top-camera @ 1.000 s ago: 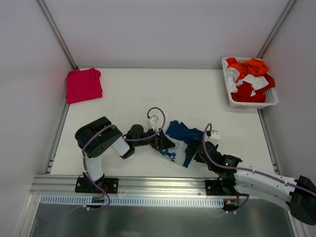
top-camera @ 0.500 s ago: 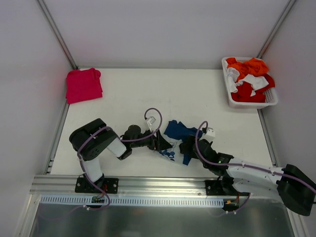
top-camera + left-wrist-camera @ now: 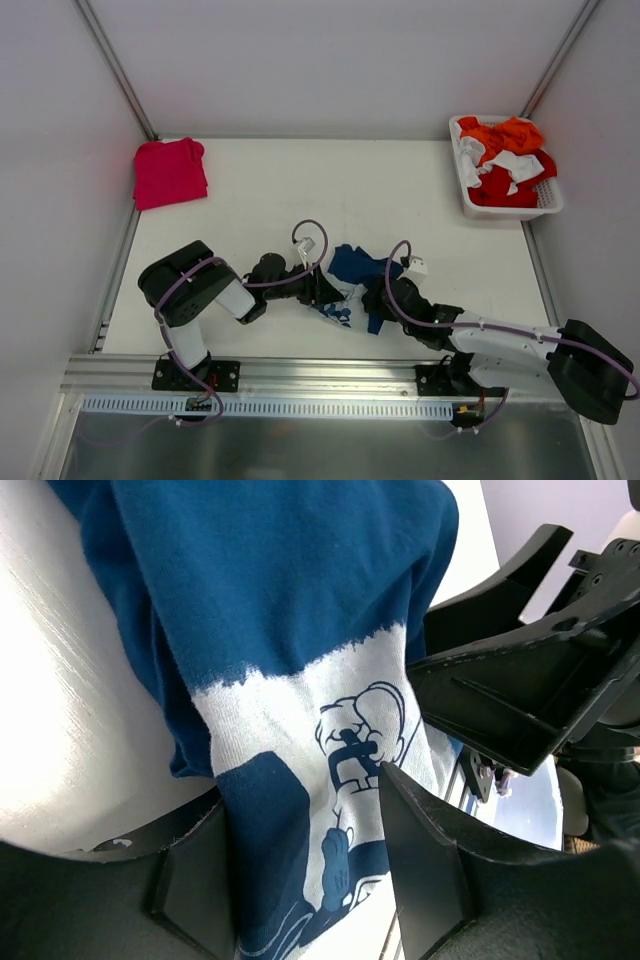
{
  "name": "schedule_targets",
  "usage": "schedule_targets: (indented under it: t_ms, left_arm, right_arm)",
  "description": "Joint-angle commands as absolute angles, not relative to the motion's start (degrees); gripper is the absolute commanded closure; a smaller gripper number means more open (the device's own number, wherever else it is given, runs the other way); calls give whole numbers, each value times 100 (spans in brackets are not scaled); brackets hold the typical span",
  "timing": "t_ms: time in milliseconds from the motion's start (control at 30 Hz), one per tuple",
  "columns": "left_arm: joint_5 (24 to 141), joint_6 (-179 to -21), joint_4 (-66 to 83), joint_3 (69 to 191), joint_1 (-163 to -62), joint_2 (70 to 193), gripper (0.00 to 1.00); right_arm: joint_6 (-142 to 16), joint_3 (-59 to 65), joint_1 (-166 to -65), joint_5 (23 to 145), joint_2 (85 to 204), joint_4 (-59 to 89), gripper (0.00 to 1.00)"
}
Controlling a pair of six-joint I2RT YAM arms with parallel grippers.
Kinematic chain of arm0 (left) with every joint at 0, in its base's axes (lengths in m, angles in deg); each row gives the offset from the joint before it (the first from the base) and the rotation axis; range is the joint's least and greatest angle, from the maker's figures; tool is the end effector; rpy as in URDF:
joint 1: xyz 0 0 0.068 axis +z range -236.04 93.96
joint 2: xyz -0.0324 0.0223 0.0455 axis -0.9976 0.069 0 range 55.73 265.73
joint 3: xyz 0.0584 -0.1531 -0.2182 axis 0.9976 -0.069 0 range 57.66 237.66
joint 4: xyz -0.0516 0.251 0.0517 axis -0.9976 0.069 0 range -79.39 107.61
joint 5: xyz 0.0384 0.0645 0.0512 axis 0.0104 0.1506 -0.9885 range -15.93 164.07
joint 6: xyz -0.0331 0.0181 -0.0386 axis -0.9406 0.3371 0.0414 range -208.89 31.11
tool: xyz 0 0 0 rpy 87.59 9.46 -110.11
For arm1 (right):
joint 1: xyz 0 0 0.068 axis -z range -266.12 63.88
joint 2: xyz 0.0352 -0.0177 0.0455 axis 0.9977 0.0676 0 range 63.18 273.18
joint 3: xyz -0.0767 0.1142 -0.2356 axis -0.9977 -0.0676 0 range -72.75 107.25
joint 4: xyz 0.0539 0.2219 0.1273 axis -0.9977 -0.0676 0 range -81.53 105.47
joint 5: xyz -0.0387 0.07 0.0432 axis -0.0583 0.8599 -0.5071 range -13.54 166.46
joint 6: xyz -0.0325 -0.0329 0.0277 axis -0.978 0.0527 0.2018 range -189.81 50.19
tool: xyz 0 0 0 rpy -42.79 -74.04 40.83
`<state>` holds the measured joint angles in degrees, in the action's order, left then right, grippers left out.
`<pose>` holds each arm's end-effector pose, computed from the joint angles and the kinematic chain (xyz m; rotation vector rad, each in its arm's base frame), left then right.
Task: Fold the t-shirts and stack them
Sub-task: Smooth out wrinkles on the folded tshirt
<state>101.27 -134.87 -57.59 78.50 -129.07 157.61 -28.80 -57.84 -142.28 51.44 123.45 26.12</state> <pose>0.1898 -0.1994 0.1158 0.3366 2.0230 -1.4732 0.1191 0.1506 0.1502 -0.0354 2.1585 0.5278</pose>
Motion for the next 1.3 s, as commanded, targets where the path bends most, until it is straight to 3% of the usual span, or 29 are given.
schedule_targets:
  t_ms: [0,67,167,367,667,1167,1267]
  left_arm:
    - [10263,-13424,-5961,7928,-12849,15759,50]
    - [10281,-13407,-5935,7936,-12849,15741,49]
    - [10298,-13380,-5882,7971,-12840,15724,50]
    - [10299,-13328,-5759,8033,-12832,15706,51]
    - [10299,-13240,-5601,8042,-12832,15619,52]
    - [10272,-13187,-5636,7875,-12788,15504,53]
    - [10281,-13178,-5645,7849,-12779,15487,54]
  right_arm:
    - [-2693,-5457,-14307,5081,12138,674,41]
    - [-2666,-5290,-14334,4878,11779,221,43]
    - [-2666,-5219,-14334,4729,11252,-412,36]
    - [-2710,-5516,-14334,4499,10398,-739,33]
    - [-2666,-5711,-14325,4649,10914,-12,21]
    - [-2631,-5851,-14334,4825,11609,1027,19]
    - [-2613,-5887,-14334,4842,11706,1142,31]
